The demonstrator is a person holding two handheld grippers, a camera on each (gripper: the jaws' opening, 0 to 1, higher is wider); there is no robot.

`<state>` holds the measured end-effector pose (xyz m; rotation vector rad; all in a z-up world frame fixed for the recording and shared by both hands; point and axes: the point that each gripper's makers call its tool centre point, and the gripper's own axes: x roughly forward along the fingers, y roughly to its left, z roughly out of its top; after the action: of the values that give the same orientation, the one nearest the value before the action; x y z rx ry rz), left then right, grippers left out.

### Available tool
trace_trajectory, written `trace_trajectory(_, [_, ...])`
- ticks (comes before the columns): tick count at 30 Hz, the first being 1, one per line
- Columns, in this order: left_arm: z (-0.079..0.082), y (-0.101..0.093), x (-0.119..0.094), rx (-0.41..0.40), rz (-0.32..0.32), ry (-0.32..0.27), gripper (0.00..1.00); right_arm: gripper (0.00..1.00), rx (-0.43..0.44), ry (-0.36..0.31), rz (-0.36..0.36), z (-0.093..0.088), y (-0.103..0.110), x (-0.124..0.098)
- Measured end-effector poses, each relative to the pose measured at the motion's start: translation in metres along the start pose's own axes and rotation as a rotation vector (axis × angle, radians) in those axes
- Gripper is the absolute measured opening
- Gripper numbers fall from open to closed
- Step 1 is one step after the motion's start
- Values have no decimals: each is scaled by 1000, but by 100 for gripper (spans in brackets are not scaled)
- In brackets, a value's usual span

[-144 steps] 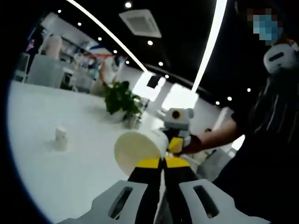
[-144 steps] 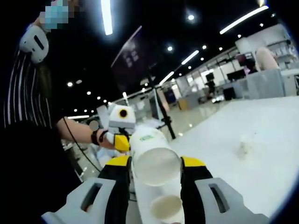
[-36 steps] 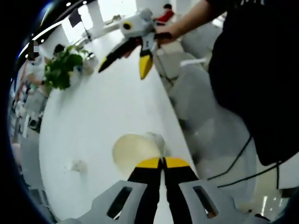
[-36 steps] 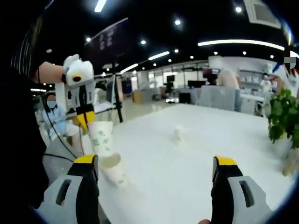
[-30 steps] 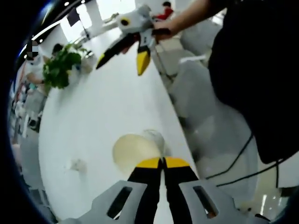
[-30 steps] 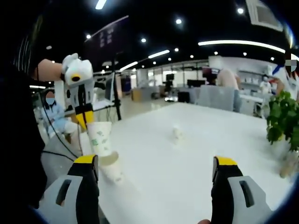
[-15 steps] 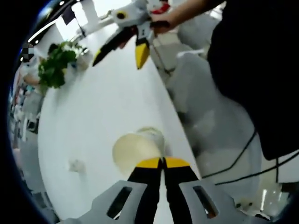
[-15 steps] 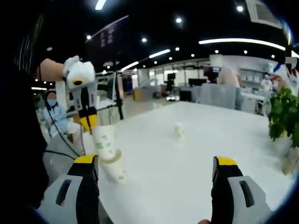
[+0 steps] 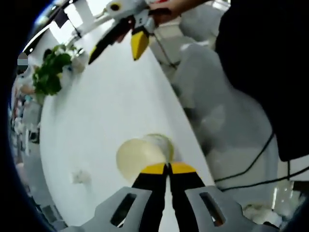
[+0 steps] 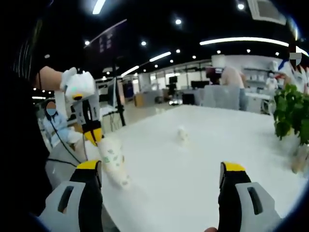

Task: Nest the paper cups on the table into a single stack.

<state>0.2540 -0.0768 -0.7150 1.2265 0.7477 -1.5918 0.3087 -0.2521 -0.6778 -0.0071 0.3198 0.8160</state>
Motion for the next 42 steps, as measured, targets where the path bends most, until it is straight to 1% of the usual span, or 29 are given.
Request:
trace_trajectory(2, [1,0,3,-3,-1,10,0,100,5,0,-1,-1,-1,-1])
trace_trajectory(5, [1,0,8,18,6,39,0,100,19,-5,-4,-1,-1,-2])
trace_trajectory(10, [1,-4,16,48,-6,55,0,100,42,-15,-5,-1,-1,-3])
trace_trajectory(11, [1,-3,17,48,-5,56,0,100,42,-18,-4,0,0,-3])
trace_trajectory(13, [0,-5,21,11,-14,63,0,100,39,-12,-5,-1,0,-4])
trace_trajectory(14, [0,-5,23,12,-17,65,0,100,40,-10,-4,-2,0,-4])
trace_trajectory(16, [0,-7,25,30,-17,64,0,100,44,-10,-5,-3,0,-6])
trace_trajectory(23, [-4,-10,33,29,-41,76,1,100,54,-5,-9,-6,1,-8])
trace_trajectory(27, [-4,-9,34,25,-39,76,1,100,59,-6,-3,-7,2,-8])
trace_trajectory(29, [-5,-6,35,33,-29,77,1,100,58,-2,-1,-8,3,-8])
trace_trajectory(33, [-8,-8,39,42,-36,85,1,100,67,-6,-4,-9,3,-9])
trace_trajectory(36, [-8,-7,41,22,-38,83,1,100,69,-8,-3,-10,3,-9])
trace_trajectory(39, [-8,-7,43,18,-38,81,1,100,75,-7,-4,-10,3,-10])
trace_trajectory(42, [-8,-6,44,-16,-40,71,1,100,75,-8,-4,-11,3,-10])
